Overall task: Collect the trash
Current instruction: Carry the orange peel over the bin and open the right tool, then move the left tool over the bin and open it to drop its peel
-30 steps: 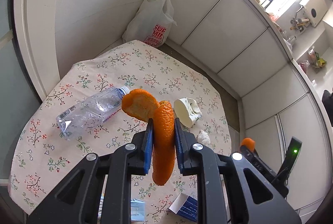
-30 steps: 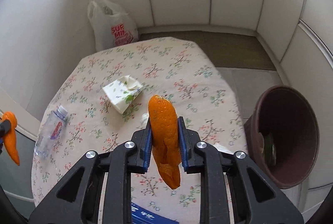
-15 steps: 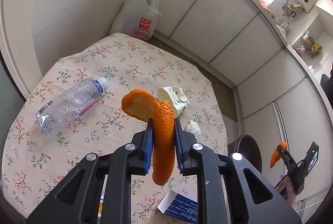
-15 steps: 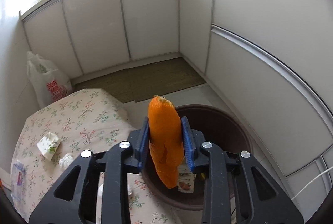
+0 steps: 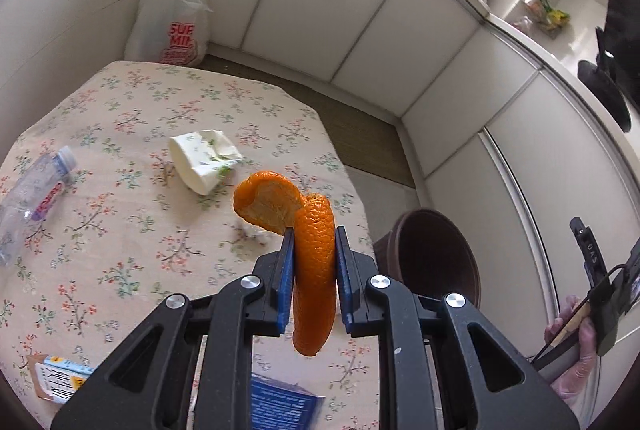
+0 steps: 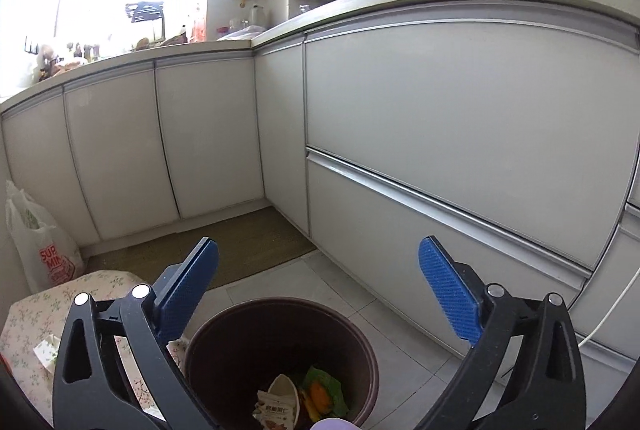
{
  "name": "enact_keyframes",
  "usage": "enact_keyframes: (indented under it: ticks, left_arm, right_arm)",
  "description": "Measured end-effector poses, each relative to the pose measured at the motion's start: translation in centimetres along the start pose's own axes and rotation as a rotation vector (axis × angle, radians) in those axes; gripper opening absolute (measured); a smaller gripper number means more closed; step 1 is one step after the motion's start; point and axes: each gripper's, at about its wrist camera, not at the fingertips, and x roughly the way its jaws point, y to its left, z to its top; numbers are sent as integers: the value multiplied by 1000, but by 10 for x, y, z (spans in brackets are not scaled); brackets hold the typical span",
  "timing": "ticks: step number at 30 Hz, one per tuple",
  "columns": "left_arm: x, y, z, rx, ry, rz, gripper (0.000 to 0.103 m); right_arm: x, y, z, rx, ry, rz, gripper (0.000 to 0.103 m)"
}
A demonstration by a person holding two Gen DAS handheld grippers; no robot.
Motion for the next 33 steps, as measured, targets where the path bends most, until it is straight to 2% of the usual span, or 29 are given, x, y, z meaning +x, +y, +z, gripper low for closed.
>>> enact_keyframes:
  ticks: [8, 14, 19, 23, 25, 27, 31, 33]
  left_arm:
    - [45, -117, 3, 177, 33, -88, 19]
    - [82, -188, 0, 264, 77, -150, 21]
    - [109, -219, -8, 290, 126, -183, 21]
    - [125, -226, -14, 281, 162, -190, 22]
    - [130, -230, -17, 272, 179, -190, 28]
    - [133, -227, -19, 255, 190, -188, 49]
    - [134, -225, -23, 237, 201, -174, 58]
    - [132, -221, -24, 233, 202, -157, 66]
  right_arm:
    - [20, -73, 9, 212, 128, -32, 96]
    - [23, -103, 10, 276, 145, -59, 96]
    - [31, -135, 10, 369, 165, -77, 96]
    - [40, -157, 6, 447, 208, -75, 96]
    - [43, -163, 3, 473, 232, -69, 96]
    - [47, -164, 1, 492, 249, -61, 96]
    - [50, -161, 0, 508, 261, -46, 96]
    - [49, -159, 0, 511, 266, -41, 96]
